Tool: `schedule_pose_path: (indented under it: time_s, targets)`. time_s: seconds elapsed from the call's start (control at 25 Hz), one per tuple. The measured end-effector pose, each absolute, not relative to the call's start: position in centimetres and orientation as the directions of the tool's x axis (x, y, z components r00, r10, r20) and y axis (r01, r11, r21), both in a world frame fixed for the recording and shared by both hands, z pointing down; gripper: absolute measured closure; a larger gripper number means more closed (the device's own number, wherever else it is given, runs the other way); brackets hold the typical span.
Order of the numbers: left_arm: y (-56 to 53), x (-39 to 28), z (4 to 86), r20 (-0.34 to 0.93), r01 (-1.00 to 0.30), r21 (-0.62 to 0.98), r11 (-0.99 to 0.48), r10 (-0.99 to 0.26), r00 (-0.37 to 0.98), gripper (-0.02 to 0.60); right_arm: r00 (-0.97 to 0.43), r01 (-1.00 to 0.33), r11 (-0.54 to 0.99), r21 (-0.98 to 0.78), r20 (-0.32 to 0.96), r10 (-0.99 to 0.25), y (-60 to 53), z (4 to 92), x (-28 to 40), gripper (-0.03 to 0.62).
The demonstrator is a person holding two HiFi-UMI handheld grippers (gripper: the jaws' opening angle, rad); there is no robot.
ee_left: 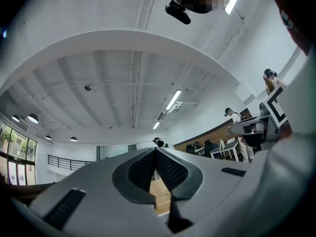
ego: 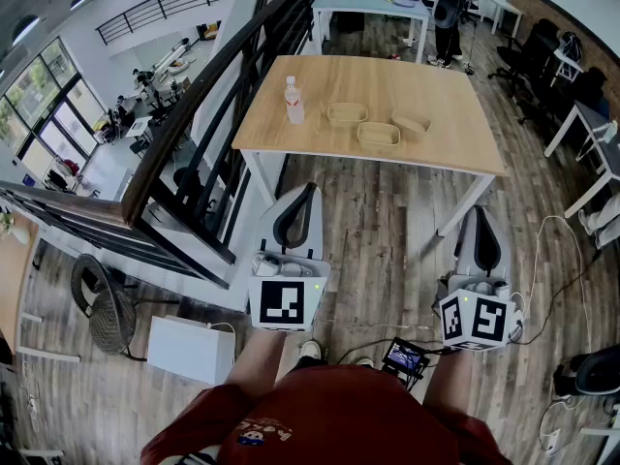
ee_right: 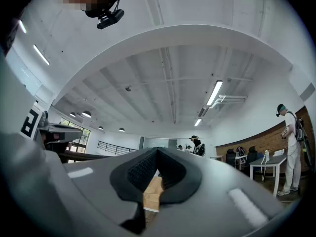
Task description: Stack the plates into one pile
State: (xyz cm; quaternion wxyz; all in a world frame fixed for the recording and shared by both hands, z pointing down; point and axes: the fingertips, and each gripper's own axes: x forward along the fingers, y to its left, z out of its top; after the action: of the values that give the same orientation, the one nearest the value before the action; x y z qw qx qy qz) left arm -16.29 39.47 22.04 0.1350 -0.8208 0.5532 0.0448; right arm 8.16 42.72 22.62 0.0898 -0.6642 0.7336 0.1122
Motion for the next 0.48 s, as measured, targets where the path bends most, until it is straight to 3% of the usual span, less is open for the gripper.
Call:
schedule_pose_path:
  time_s: [0.48]
  targets:
    - [40.4,-11.6,23.3,-0.188,-0.916,-0.183,-0.356,-0.902,0.388,0.577,-0.095,-0.995,0.092,0.023,-0.278,-0.956,43.6,24.1,12.2,0.585]
